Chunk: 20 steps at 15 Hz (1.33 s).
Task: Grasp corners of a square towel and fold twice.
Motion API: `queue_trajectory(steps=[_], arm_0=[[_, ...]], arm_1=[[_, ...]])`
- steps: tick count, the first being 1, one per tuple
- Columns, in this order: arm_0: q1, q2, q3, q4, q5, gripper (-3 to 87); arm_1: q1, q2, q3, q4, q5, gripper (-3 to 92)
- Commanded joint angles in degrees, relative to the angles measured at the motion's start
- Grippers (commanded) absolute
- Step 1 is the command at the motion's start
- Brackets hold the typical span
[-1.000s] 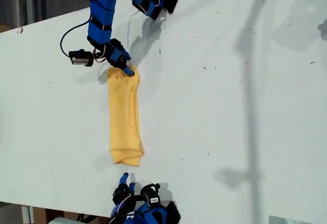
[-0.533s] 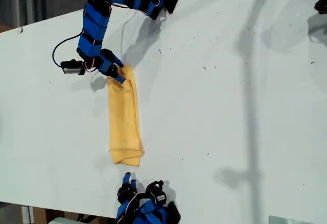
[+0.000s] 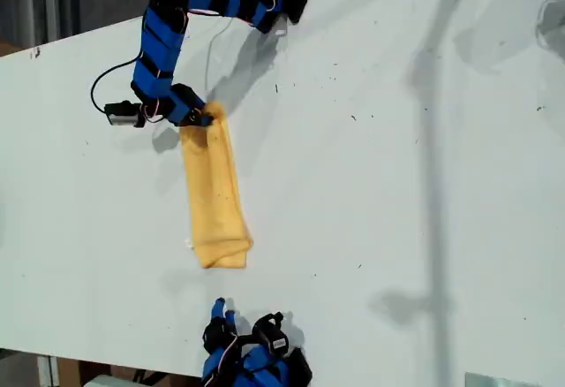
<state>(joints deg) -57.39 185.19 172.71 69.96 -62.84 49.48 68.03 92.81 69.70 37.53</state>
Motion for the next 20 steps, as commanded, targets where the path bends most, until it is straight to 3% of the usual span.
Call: queue_trajectory(steps=[1,3,5,8,11,15,20], arm_0=[[0.88,0.18,-0.35,0.18,-0.88,15.5],[0.79,0.18,-0.26,0.26,-1.41,15.3],[0.18,0.70,0.00,0.62,-2.46,14.8],[1.05,12.57,2.02,5.63,-1.49,14.2],[1.23,13.01,2.29,5.80,-1.41,14.0],[0.79,13.10,2.37,5.80,-1.32,14.0],[0.62,13.10,2.37,5.80,-0.88,14.0]], arm_1=[[6.50,8.88,10.20,-3.16,-0.26,0.0],[14.15,23.82,24.35,-8.70,0.35,0.0],[16.44,40.52,32.34,-7.21,1.85,-0.1],[8.88,61.88,29.97,2.81,5.89,-0.1],[-1.32,64.95,19.60,7.73,7.73,-0.1],[-11.69,43.59,2.72,-1.14,5.98,-0.1],[-18.90,4.13,-36.04,-2.29,2.37,-0.1]])
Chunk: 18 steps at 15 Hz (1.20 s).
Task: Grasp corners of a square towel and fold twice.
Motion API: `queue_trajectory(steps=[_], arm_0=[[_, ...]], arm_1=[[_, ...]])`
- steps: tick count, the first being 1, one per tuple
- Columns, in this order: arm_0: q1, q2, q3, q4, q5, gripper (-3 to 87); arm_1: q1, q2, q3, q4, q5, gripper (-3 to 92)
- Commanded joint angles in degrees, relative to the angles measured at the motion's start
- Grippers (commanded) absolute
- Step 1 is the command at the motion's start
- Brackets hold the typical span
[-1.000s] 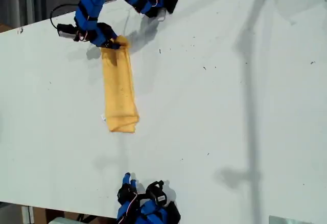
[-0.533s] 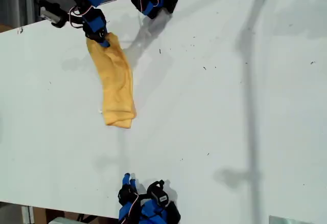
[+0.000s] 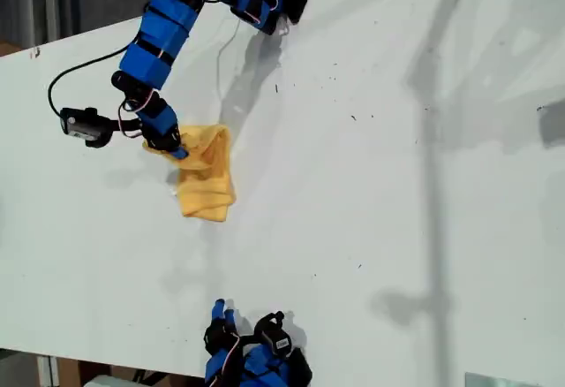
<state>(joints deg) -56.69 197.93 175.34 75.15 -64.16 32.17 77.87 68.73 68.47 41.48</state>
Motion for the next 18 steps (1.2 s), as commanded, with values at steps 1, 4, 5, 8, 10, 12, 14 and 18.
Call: queue_trajectory(steps=[1,4,5,8,10,12,14,18], arm_0=[[0.00,0.35,-0.26,0.62,0.53,14.0],[-0.09,0.35,-0.26,0.62,0.62,13.9],[-0.09,0.35,-0.26,0.62,0.62,13.9],[-0.09,0.35,-0.18,0.62,0.62,13.9],[-0.09,0.35,-0.18,0.62,0.62,13.9],[-0.09,0.35,-0.18,0.62,0.62,13.9],[-0.09,0.35,-0.18,0.62,0.62,13.9],[-0.09,0.35,-0.18,0.62,0.62,13.9]], arm_1=[[-2.37,-10.72,-16.44,-1.93,-2.90,-0.1],[-2.55,-17.67,-17.23,-7.47,-4.83,-0.1],[-2.81,-19.34,-17.31,-8.70,-5.54,-0.1],[-3.52,-20.39,-18.28,-9.23,-5.89,13.7],[-3.52,-19.34,-18.02,-9.05,-5.89,24.2],[-3.43,-17.49,-18.02,-8.96,-5.89,25.8],[-3.16,-15.38,-17.84,-8.53,-5.89,25.8],[-3.96,-7.21,-17.49,-9.49,-8.09,25.9]])
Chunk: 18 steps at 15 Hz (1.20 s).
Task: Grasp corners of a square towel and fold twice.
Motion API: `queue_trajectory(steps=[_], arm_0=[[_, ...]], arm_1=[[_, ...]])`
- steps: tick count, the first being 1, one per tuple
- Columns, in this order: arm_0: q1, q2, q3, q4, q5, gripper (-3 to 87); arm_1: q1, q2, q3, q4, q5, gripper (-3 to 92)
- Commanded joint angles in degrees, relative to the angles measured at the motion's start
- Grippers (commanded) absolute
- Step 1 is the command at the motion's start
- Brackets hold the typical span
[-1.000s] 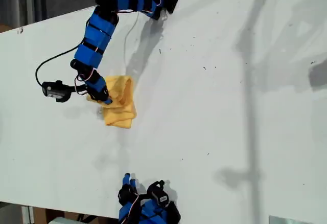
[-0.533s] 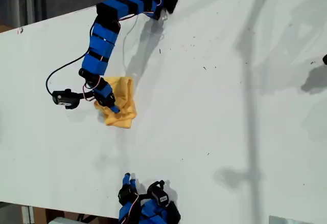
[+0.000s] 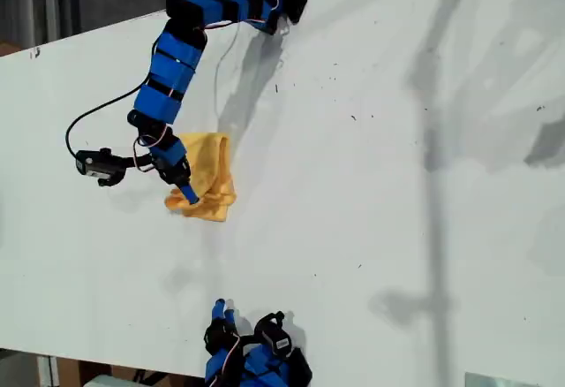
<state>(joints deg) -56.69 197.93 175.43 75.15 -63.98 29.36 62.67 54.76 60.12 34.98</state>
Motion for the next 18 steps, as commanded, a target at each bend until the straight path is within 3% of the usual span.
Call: queue_trajectory(steps=[1,5,7,9,13,15,17,18], arm_0=[[-0.09,0.35,-0.26,0.62,0.44,13.9],[-0.09,0.35,-0.26,0.62,0.53,13.9],[-0.09,0.35,-0.26,0.62,0.70,13.9],[0.00,0.53,-0.26,0.62,1.23,13.9],[0.97,0.53,-0.35,0.62,1.32,13.9],[1.41,0.53,-0.35,0.62,1.67,13.8],[2.29,0.53,-0.53,0.62,2.11,14.2],[2.90,0.62,-0.62,0.62,1.93,13.9]], arm_1=[[-2.46,10.37,-3.52,-1.67,-2.46,25.9],[-5.27,21.80,4.92,-1.67,-1.85,25.5],[-1.49,33.49,21.09,-1.41,0.88,24.6],[2.72,53.00,42.36,-1.76,3.69,28.0],[1.67,102.74,86.40,-3.25,11.60,29.2],[0.44,126.30,99.49,7.38,16.96,29.7],[-3.08,125.77,103.36,5.80,18.46,35.7],[-2.90,125.77,105.82,5.98,19.78,33.8]])
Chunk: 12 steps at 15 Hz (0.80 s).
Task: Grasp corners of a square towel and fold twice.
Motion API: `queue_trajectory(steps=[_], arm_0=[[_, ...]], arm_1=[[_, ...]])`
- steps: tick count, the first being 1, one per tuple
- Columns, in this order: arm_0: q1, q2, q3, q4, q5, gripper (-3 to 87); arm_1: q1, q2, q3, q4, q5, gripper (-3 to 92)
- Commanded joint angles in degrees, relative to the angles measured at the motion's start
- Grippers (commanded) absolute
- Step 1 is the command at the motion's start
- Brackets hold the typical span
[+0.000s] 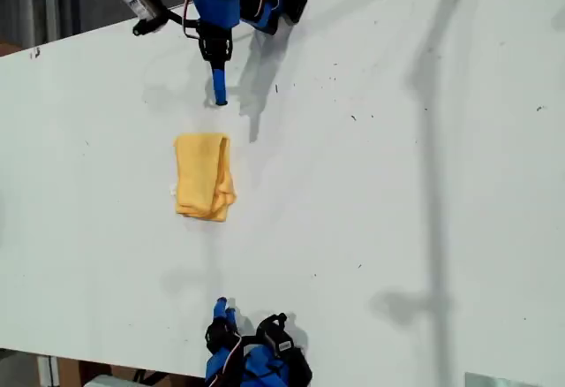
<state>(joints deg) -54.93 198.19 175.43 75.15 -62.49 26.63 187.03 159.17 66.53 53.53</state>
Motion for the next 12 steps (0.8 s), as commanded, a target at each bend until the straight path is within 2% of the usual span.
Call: queue_trajectory(steps=[1,2,4,5,6,8,9,10,12], arm_0=[[1.32,0.35,-0.44,0.62,-0.62,13.7],[1.76,0.44,0.18,0.18,-2.72,13.7],[5.01,0.44,2.64,0.62,-16.52,12.6],[7.03,0.44,2.81,0.35,-11.60,4.8],[7.91,0.44,2.99,0.09,-6.77,4.8],[12.04,0.44,2.99,0.09,-6.68,4.8],[12.13,0.44,2.99,0.00,-4.48,4.8],[12.57,0.44,2.99,-0.09,-1.23,4.8],[12.74,0.44,3.25,-1.67,9.23,4.8]], arm_1=[[0.70,1.41,3.08,0.79,3.08,30.6],[1.41,1.41,4.04,2.37,4.83,28.5],[4.22,1.41,4.92,6.33,7.82,23.5],[5.19,1.41,5.71,7.47,10.37,22.6],[4.13,1.41,5.98,6.94,11.78,21.9],[2.29,1.41,7.21,5.98,18.28,18.7],[2.81,1.41,6.77,8.79,24.17,16.5],[4.04,1.32,6.06,15.12,34.19,16.8],[1.32,1.49,6.15,14.68,37.62,17.2]])
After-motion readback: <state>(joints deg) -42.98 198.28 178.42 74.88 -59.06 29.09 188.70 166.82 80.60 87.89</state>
